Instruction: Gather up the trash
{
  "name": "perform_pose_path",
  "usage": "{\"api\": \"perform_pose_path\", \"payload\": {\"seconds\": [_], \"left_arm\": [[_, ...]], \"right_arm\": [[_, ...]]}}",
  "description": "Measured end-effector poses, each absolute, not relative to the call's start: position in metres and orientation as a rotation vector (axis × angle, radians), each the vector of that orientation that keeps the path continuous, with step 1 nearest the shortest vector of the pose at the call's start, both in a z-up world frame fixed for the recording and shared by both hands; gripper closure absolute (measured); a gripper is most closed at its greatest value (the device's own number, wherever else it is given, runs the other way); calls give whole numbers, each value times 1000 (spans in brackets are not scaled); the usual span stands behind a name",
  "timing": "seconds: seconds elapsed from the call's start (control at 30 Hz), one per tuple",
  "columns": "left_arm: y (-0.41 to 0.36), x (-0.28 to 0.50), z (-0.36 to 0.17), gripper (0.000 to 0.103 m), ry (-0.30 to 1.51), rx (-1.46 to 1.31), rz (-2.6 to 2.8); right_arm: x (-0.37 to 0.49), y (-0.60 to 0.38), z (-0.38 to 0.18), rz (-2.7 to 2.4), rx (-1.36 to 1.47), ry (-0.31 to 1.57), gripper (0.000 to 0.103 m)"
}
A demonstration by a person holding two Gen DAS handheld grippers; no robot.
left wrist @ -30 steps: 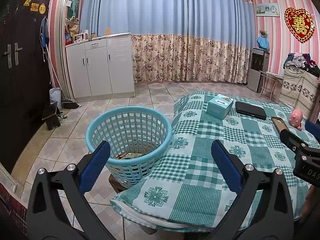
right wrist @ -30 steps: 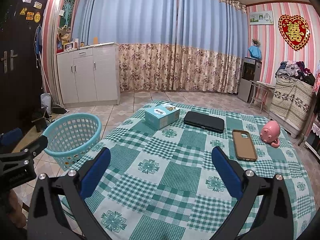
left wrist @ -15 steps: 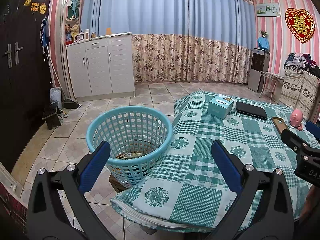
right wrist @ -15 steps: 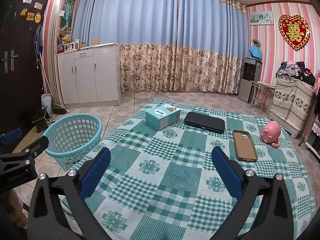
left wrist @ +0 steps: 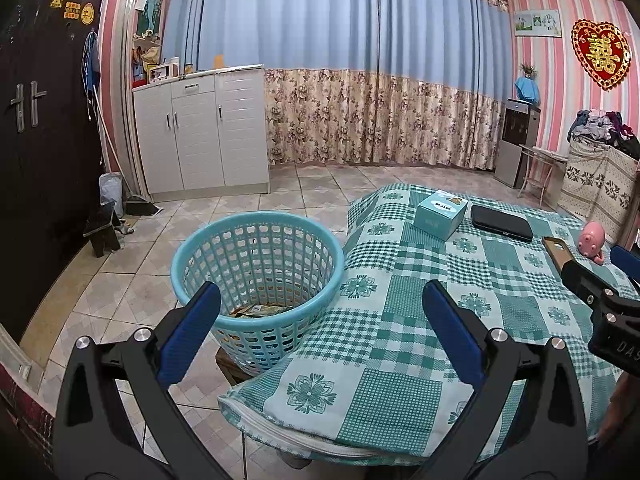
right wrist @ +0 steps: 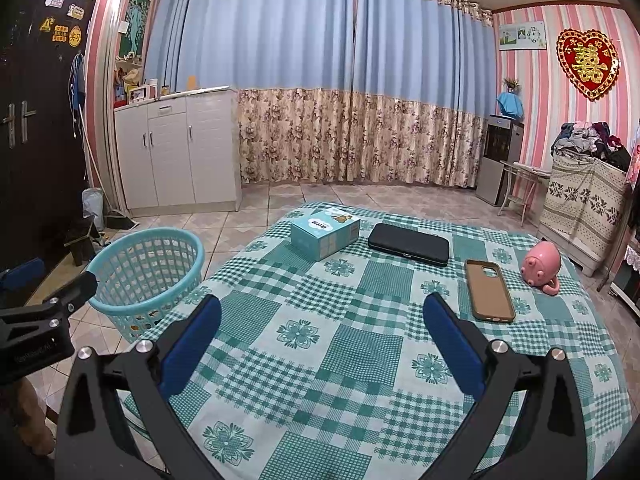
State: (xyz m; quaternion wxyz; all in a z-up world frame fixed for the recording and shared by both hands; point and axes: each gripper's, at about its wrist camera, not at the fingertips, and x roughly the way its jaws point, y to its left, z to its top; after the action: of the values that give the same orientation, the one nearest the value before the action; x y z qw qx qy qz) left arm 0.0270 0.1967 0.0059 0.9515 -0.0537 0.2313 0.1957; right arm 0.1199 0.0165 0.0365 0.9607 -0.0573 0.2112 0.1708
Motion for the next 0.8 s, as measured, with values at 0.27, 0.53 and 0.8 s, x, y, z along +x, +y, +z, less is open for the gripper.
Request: {"api": "perform_pose_path", "payload": {"seconds": [0.27, 0.53, 0.8], "left_arm": [[195, 26, 7, 5, 459, -116, 399], [195, 25, 7, 5, 456, -121, 397], [194, 24, 7, 5, 456, -119, 401]], "right_arm": [[121, 17, 33, 348, -114, 427, 5], [121, 19, 32, 349, -112, 427, 5], [121, 19, 31, 349, -110, 429, 5]]}}
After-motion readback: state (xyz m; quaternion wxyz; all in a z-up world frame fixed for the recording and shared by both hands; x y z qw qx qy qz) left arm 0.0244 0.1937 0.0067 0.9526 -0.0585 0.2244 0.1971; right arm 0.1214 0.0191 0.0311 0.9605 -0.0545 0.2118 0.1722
